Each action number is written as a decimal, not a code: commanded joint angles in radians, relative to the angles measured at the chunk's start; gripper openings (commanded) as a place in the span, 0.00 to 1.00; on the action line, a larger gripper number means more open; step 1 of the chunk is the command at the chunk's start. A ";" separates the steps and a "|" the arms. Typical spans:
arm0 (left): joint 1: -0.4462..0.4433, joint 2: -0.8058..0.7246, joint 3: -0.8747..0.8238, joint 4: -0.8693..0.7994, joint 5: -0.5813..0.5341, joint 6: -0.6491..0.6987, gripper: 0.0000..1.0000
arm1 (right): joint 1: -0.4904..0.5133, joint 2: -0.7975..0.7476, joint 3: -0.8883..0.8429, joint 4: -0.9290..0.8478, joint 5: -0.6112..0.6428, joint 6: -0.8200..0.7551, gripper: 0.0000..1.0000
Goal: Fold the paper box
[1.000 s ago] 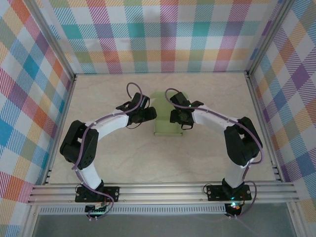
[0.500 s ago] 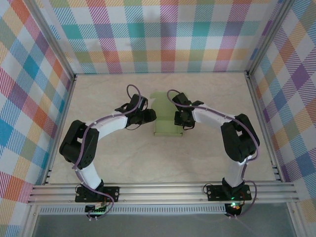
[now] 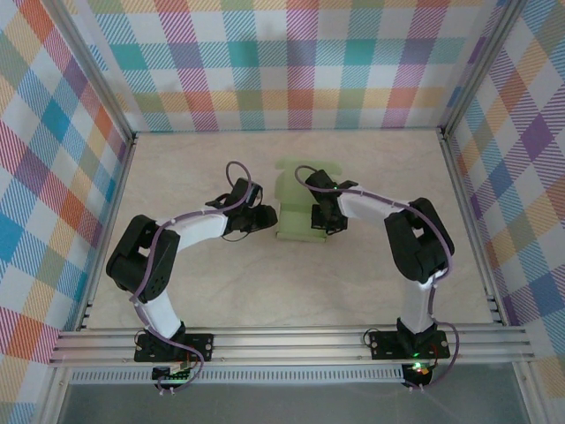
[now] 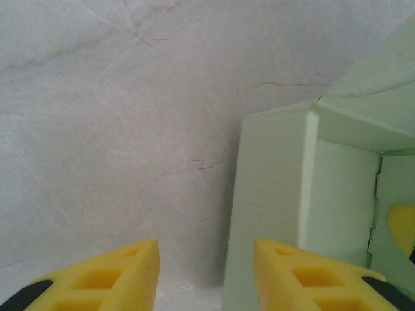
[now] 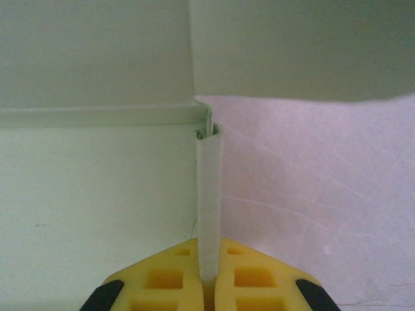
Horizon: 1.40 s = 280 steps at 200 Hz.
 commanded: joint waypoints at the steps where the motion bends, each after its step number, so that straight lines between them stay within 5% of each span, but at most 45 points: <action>1: -0.007 -0.048 -0.027 0.026 -0.026 -0.006 0.42 | 0.005 0.060 0.045 -0.108 0.073 -0.052 0.00; 33: 0.003 -0.105 -0.078 0.047 -0.078 -0.011 0.42 | 0.033 0.161 0.108 -0.233 0.231 -0.085 0.00; 93: 0.049 -0.196 -0.140 0.038 -0.134 -0.003 0.43 | 0.053 0.295 0.154 -0.312 0.268 -0.053 0.00; 149: 0.053 -0.193 -0.142 0.041 -0.115 0.003 0.45 | 0.053 0.165 0.131 -0.245 0.250 -0.063 0.00; 166: 0.053 -0.198 -0.141 0.040 -0.112 0.015 0.46 | 0.051 0.128 0.127 -0.212 0.222 -0.066 0.12; 192: 0.056 -0.210 -0.139 0.046 -0.116 0.030 0.46 | 0.050 0.094 0.131 -0.195 0.212 -0.061 0.14; 258: 0.061 -0.206 -0.106 0.039 -0.113 0.058 0.50 | 0.028 -0.078 0.023 -0.062 0.163 -0.124 0.62; 280: 0.063 -0.219 -0.086 0.019 -0.129 0.082 0.54 | -0.006 -0.166 -0.031 0.014 0.092 -0.184 0.70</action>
